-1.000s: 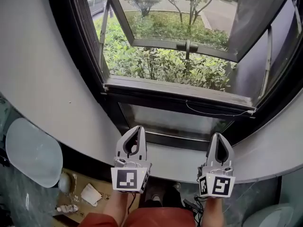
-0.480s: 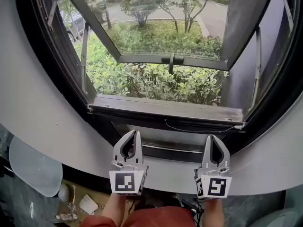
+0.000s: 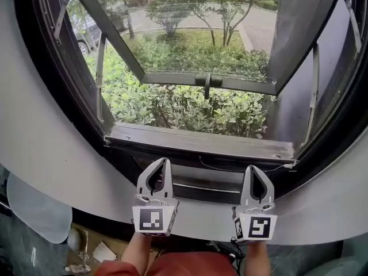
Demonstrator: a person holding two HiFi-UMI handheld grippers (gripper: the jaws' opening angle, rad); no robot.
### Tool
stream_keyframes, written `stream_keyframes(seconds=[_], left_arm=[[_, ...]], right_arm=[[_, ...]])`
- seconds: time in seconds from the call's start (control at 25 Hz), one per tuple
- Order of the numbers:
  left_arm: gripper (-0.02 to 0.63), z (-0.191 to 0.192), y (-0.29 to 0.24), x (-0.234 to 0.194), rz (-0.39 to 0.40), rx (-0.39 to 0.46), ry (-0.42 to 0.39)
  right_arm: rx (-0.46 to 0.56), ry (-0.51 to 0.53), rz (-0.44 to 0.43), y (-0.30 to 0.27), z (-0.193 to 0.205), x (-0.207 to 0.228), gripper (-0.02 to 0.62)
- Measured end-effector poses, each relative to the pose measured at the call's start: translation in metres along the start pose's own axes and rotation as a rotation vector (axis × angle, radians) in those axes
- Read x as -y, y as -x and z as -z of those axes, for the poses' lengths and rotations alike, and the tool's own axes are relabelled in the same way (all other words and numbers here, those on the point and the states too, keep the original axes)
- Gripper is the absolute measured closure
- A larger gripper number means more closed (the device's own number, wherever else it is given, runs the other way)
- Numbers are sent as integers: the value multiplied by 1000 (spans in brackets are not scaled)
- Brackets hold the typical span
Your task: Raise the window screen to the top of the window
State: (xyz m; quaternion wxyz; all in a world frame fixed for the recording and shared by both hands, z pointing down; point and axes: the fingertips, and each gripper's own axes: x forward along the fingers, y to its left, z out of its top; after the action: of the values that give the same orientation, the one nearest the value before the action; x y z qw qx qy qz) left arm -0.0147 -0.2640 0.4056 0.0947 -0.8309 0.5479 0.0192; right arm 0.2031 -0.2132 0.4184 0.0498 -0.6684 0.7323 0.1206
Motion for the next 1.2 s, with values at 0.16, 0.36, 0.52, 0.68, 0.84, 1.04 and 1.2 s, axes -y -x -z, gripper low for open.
stream_keyframes(seconds=[0.16, 0.36, 0.52, 0.68, 0.84, 1.04, 1.2], left_arm=[[600, 13, -5, -11, 32, -37, -6], [593, 24, -8, -13, 86, -57, -121], [553, 36, -11, -8, 152, -66, -268], [515, 54, -16, -3, 226, -111, -567], [495, 72, -21, -6, 271, -176, -804], [489, 80, -27, -11, 293, -208, -900], [491, 82, -27, -10, 304, -219, -951]], right_arm=[[-11, 27, -8, -7, 3, -17, 584], [-108, 150, -107, -19, 15, -30, 495], [-169, 323, -157, -20, 25, -40, 485], [-256, 606, -237, -23, 44, -52, 432], [-342, 866, -301, -23, 65, -56, 394], [-423, 1007, -308, -25, 83, -43, 391], [-423, 1060, -312, -26, 85, -43, 391]])
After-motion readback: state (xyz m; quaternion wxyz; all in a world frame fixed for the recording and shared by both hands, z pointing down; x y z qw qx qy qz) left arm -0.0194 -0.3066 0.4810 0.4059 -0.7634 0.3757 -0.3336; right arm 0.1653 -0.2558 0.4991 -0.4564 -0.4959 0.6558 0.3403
